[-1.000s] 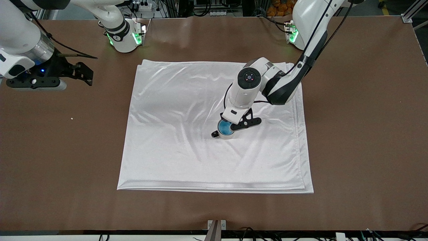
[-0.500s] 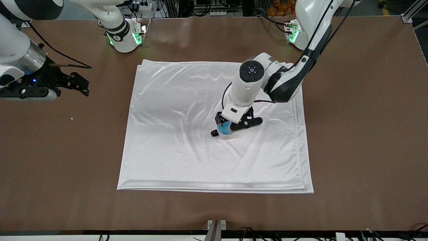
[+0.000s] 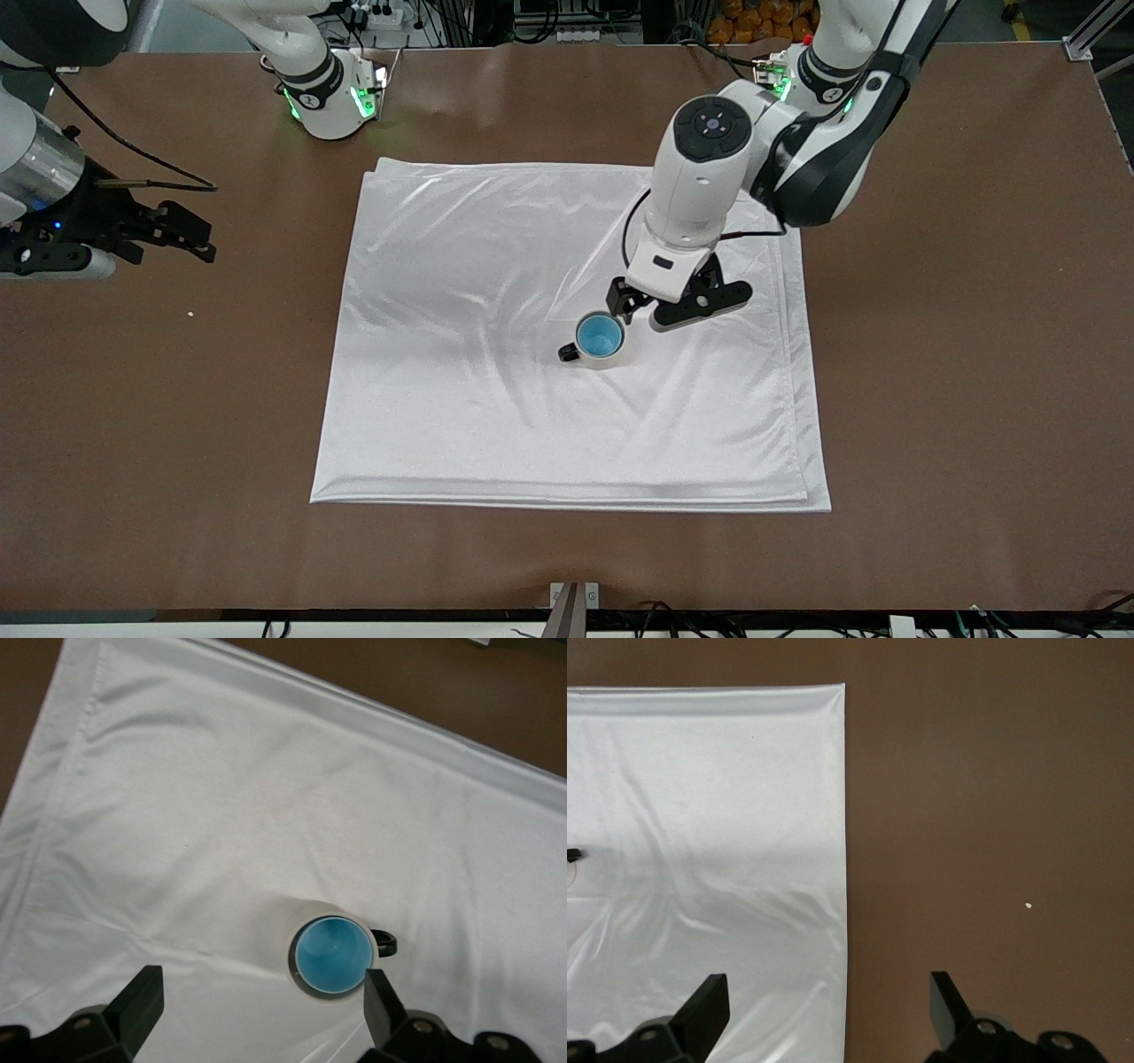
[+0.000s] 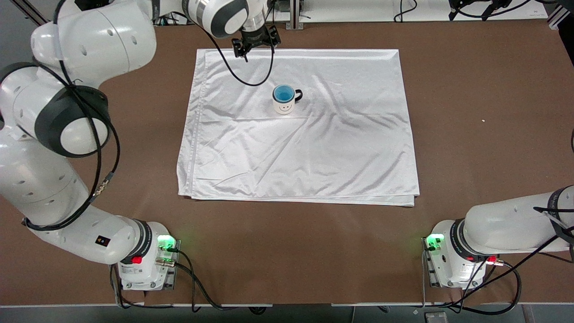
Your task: Place blue cup into white mug on cloth
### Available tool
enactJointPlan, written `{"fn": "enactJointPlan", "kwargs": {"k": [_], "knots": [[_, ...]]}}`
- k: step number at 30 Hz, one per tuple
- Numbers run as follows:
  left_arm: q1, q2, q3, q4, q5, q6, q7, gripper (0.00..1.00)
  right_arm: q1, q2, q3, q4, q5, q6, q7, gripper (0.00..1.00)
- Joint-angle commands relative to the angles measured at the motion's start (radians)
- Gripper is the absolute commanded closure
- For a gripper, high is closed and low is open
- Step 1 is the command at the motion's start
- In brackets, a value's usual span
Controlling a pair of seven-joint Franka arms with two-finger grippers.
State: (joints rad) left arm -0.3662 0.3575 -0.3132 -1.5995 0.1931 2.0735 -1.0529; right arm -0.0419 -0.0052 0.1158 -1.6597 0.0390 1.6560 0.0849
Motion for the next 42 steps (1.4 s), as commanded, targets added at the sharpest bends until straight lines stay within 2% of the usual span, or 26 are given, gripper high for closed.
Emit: {"fn": "enactJointPlan", "kwargs": {"k": [1, 11, 15, 20, 25, 31, 42], "knots": [[0.042, -0.097, -0.001, -0.017, 0.023, -0.104, 0.105, 0.0, -0.021, 0.014, 0.007, 0.029, 0.019, -0.041, -0.022, 0.0], [0.098, -0.13, -0.004, 0.118, 0.008, -0.369, 0.29, 0.0, -0.032, 0.022, 0.008, 0.032, 0.019, -0.058, -0.024, 0.0], [0.133, -0.17, -0.004, 0.13, -0.017, -0.44, 0.315, 0.0, -0.032, 0.03, 0.008, 0.043, 0.019, -0.058, -0.024, 0.0], [0.203, -0.219, -0.006, 0.132, -0.072, -0.483, 0.46, 0.0, -0.032, 0.03, 0.007, 0.044, 0.016, -0.059, -0.027, 0.0], [0.256, -0.236, -0.007, 0.133, -0.136, -0.539, 0.494, 0.0, -0.033, 0.03, 0.002, 0.047, 0.013, -0.061, -0.033, 0.0], [0.291, -0.255, -0.001, 0.153, -0.127, -0.556, 0.661, 0.0, -0.029, 0.03, -0.015, 0.083, 0.013, -0.085, -0.053, 0.0], [0.44, -0.261, 0.003, 0.153, -0.139, -0.555, 0.973, 0.0, -0.035, 0.014, -0.022, 0.1, 0.007, -0.096, -0.056, 0.0]]}}
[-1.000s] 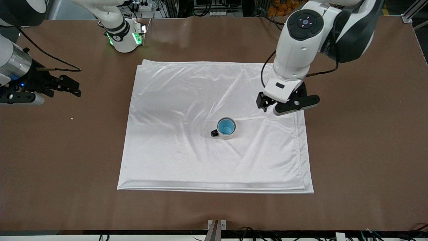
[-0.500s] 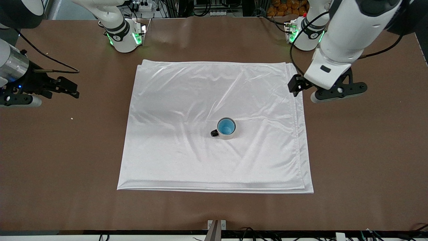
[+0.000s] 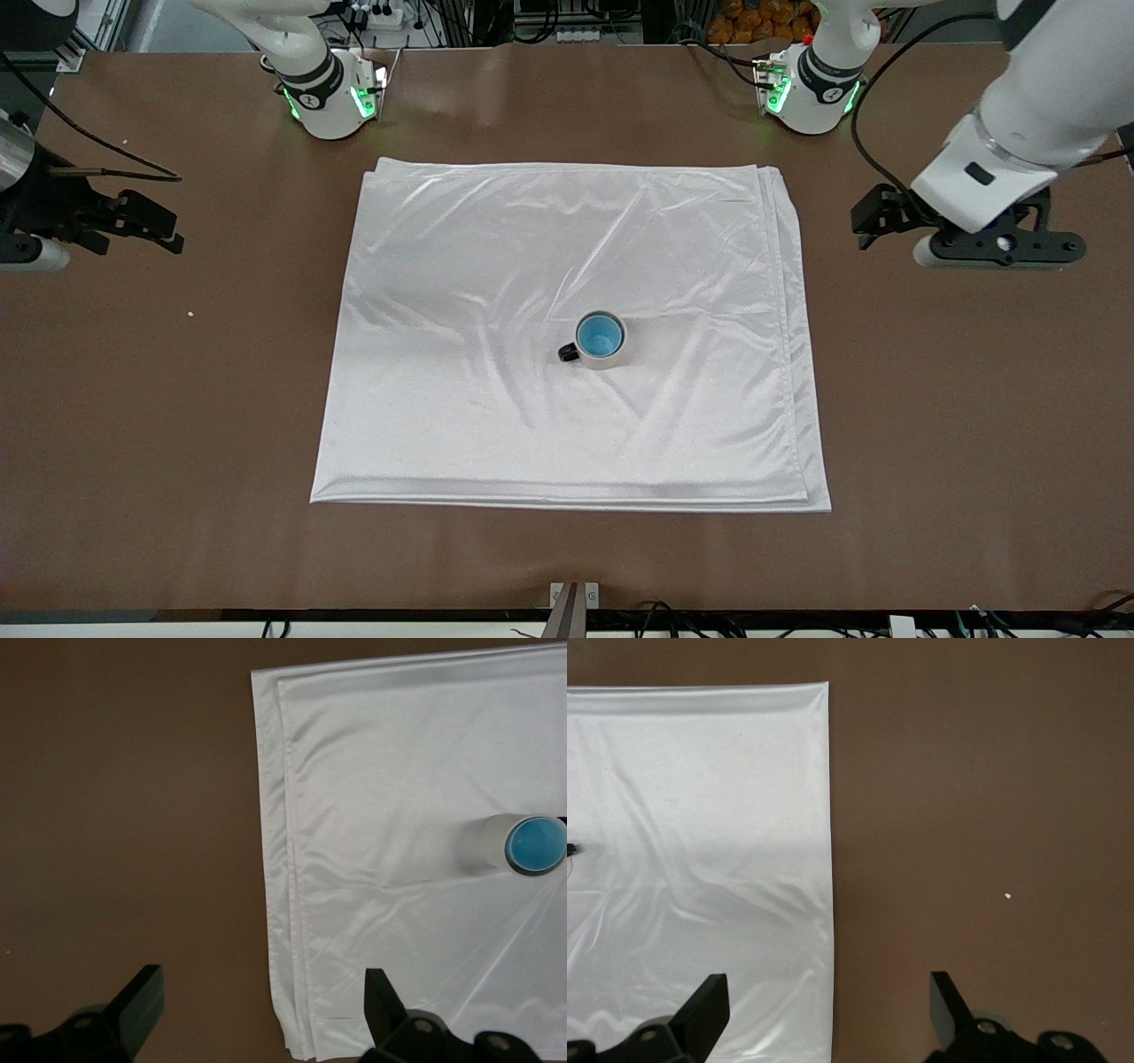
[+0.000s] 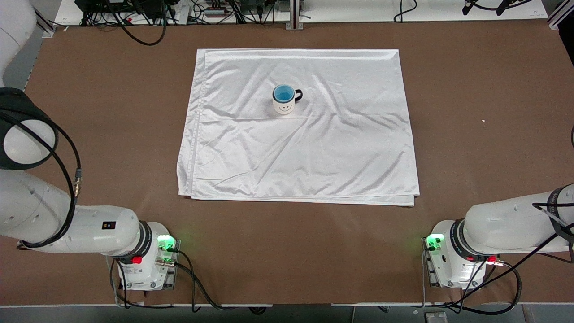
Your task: Place blue cup into white mug on cloth
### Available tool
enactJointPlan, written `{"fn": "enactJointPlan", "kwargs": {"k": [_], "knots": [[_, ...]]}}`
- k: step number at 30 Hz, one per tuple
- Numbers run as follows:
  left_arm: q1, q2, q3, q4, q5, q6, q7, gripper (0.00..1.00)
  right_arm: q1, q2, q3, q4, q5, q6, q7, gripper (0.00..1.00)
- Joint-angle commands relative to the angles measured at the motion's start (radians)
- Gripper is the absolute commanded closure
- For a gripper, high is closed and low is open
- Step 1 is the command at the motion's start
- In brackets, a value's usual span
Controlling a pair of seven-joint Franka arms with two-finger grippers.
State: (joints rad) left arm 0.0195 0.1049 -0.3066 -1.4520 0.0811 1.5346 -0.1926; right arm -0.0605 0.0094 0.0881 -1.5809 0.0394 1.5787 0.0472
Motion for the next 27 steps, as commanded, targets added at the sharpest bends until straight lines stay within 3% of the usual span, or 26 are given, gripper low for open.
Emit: {"fn": "enactJointPlan", "kwargs": {"k": [1, 20, 27], "knots": [[0.059, -0.008, -0.003, 0.004, -0.027, -0.014, 0.116, 0.0, -0.016, 0.0, 0.005, 0.021, 0.005, -0.017, -0.017, 0.0], [0.195, -0.011, -0.006, 0.004, -0.024, 0.007, 0.136, 0.0, -0.005, -0.002, -0.004, 0.019, -0.019, -0.017, -0.049, 0.0], [0.198, -0.013, -0.005, 0.002, -0.023, 0.016, 0.139, 0.0, -0.004, 0.0, -0.004, 0.015, -0.023, -0.011, -0.049, 0.0]]}}
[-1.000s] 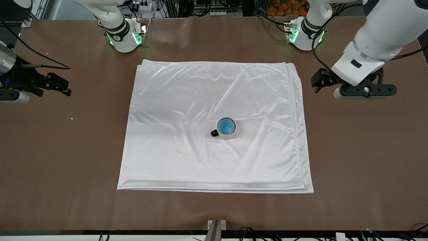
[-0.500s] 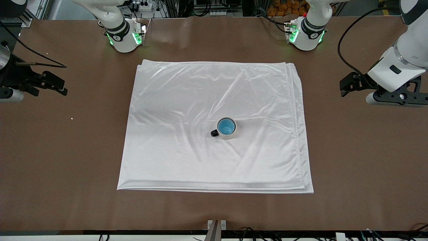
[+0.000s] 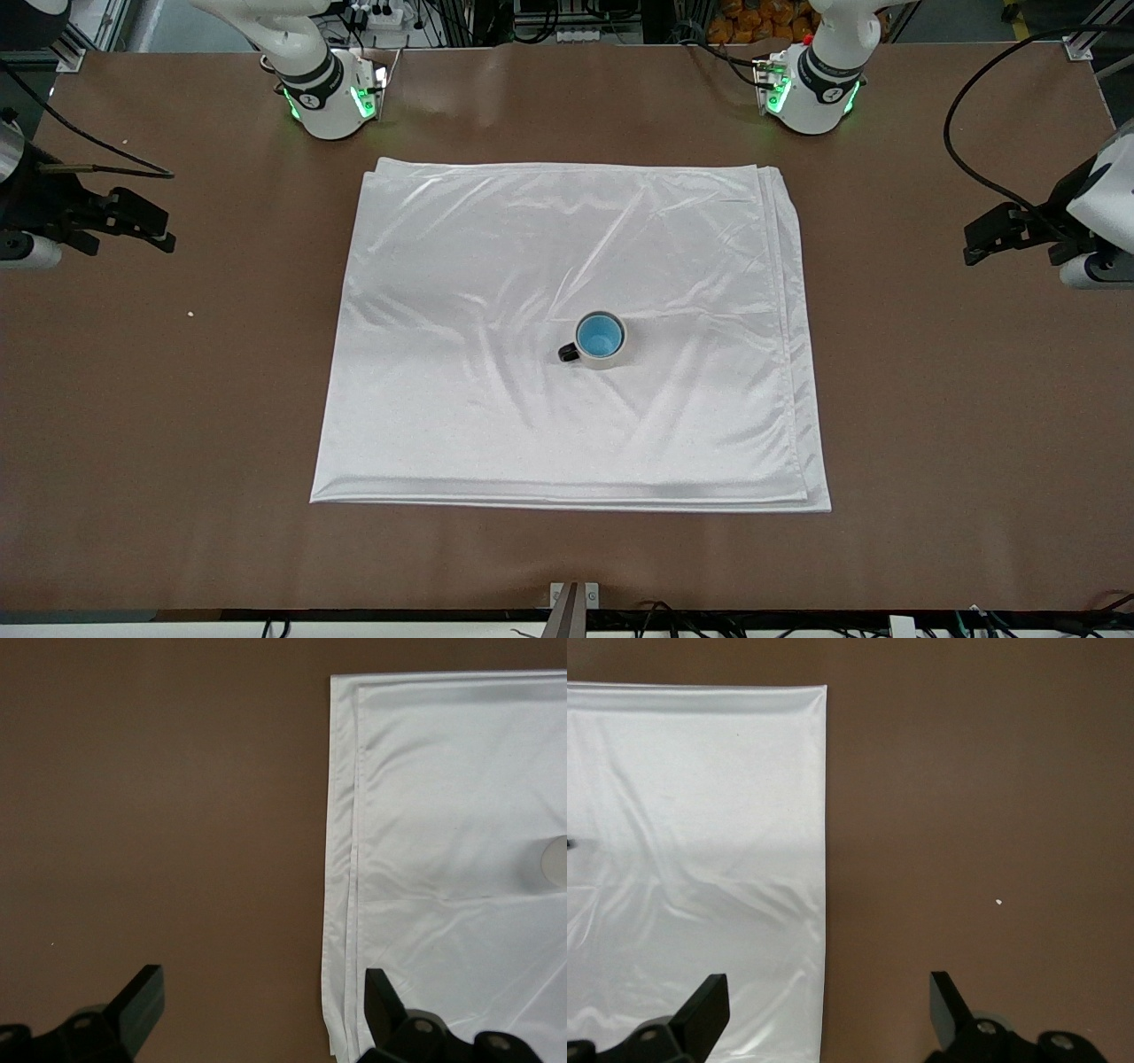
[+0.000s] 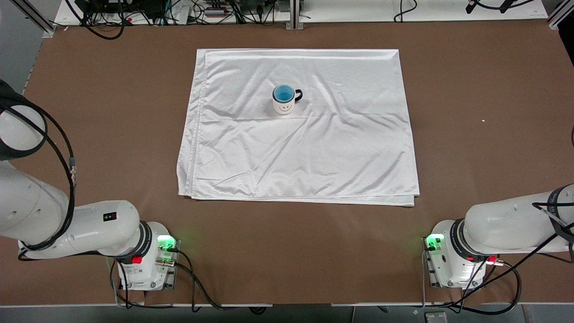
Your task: Place blue cup into white mug on cloth
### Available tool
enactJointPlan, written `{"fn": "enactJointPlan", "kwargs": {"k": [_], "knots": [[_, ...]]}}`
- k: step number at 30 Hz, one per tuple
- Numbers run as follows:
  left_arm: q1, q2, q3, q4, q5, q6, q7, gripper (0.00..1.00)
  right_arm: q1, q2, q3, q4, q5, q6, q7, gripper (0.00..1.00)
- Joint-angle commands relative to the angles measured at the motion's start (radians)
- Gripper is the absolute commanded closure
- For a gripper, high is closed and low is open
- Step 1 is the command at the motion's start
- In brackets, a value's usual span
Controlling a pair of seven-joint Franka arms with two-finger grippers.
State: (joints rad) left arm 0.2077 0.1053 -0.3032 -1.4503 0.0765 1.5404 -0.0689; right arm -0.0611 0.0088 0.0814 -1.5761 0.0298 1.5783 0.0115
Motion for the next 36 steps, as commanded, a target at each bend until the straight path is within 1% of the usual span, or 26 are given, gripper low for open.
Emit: {"fn": "enactJointPlan", "kwargs": {"k": [1, 7, 9, 12, 18, 20, 22, 32, 36], "knots": [[0.012, -0.013, -0.008, -0.001, -0.015, 0.018, 0.015, 0.0, -0.003, 0.0, 0.004, 0.01, -0.013, -0.011, -0.013, 0.0], [0.009, -0.015, -0.004, -0.007, -0.011, 0.026, 0.02, 0.0, -0.002, -0.001, 0.009, 0.008, -0.034, -0.014, -0.013, 0.0], [-0.001, -0.016, 0.012, -0.007, -0.009, 0.026, 0.02, 0.0, -0.003, -0.001, 0.008, 0.007, -0.036, -0.017, -0.013, 0.0], [-0.039, -0.022, 0.054, -0.01, -0.011, 0.026, 0.021, 0.0, -0.005, -0.001, 0.008, 0.005, -0.037, -0.018, -0.015, 0.0], [-0.157, -0.03, 0.191, -0.013, -0.011, 0.026, 0.021, 0.0, -0.005, -0.001, 0.008, 0.004, -0.037, -0.018, -0.013, 0.0], [-0.177, -0.033, 0.211, -0.015, -0.011, 0.026, 0.026, 0.0, -0.005, -0.001, 0.008, 0.004, -0.037, -0.018, -0.013, 0.0], [-0.183, -0.038, 0.22, -0.022, -0.011, 0.026, 0.029, 0.0, -0.005, -0.001, 0.008, 0.002, -0.037, -0.018, -0.013, 0.0], [-0.182, -0.044, 0.22, -0.027, -0.026, 0.024, 0.029, 0.0, -0.005, -0.001, 0.008, -0.002, -0.037, -0.021, -0.011, 0.0], [-0.18, -0.041, 0.219, -0.028, -0.056, 0.026, 0.029, 0.0, -0.005, -0.001, 0.008, -0.002, -0.037, -0.021, -0.011, 0.0]]}}
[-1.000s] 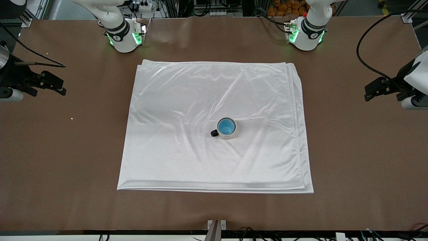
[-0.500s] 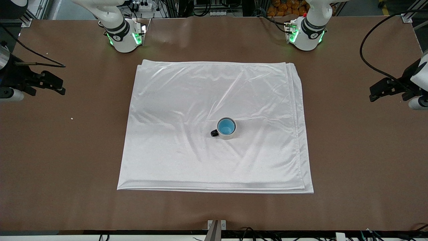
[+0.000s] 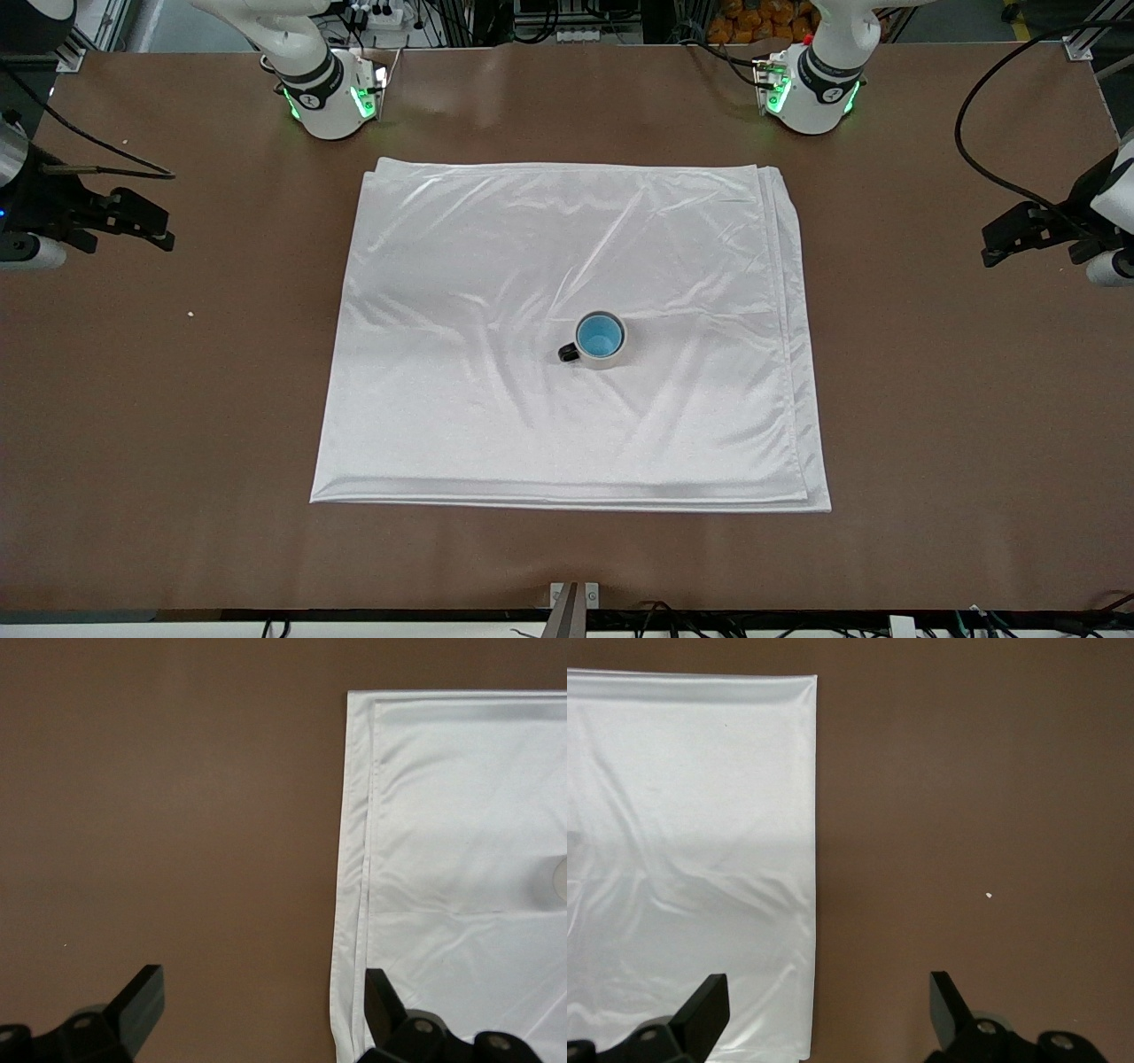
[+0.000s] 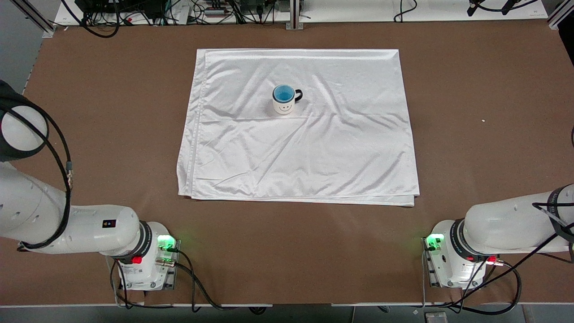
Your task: Place blue cup into white mug on cloth
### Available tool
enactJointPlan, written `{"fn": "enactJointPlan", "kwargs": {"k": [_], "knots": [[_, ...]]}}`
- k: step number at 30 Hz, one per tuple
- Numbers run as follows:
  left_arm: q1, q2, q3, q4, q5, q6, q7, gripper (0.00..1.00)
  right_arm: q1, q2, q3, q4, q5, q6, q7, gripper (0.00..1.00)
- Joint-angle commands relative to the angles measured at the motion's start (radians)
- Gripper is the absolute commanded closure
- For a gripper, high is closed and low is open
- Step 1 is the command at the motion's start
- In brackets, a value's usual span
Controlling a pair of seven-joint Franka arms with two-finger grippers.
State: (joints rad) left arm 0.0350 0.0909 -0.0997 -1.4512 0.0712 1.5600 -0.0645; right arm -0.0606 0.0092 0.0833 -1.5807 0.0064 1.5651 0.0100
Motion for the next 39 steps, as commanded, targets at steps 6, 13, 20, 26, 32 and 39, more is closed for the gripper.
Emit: {"fn": "enactJointPlan", "kwargs": {"k": [6, 13, 20, 26, 32, 39], "knots": [[-0.004, -0.037, 0.017, -0.057, -0.084, 0.034, 0.023, 0.0, -0.005, 0.0, 0.006, 0.002, -0.013, -0.008, -0.01, 0.0], [-0.006, -0.074, 0.017, -0.095, -0.084, 0.058, 0.023, 0.0, -0.005, 0.0, 0.006, 0.002, -0.013, -0.008, -0.01, 0.0], [-0.004, -0.098, 0.017, -0.106, -0.076, 0.066, -0.006, 0.0, -0.005, 0.0, 0.006, 0.002, -0.013, -0.01, -0.01, 0.0], [-0.006, -0.109, 0.012, -0.11, -0.051, 0.077, -0.011, 0.0, -0.005, 0.0, 0.006, 0.002, -0.013, -0.014, -0.01, 0.0], [-0.007, -0.109, 0.012, -0.11, -0.05, 0.077, -0.009, 0.0, -0.005, -0.002, 0.006, 0.002, -0.013, -0.02, -0.01, 0.0], [-0.009, -0.109, 0.008, -0.109, -0.028, 0.078, -0.009, 0.0, -0.007, -0.003, 0.006, 0.002, -0.013, -0.031, -0.01, 0.0]]}}
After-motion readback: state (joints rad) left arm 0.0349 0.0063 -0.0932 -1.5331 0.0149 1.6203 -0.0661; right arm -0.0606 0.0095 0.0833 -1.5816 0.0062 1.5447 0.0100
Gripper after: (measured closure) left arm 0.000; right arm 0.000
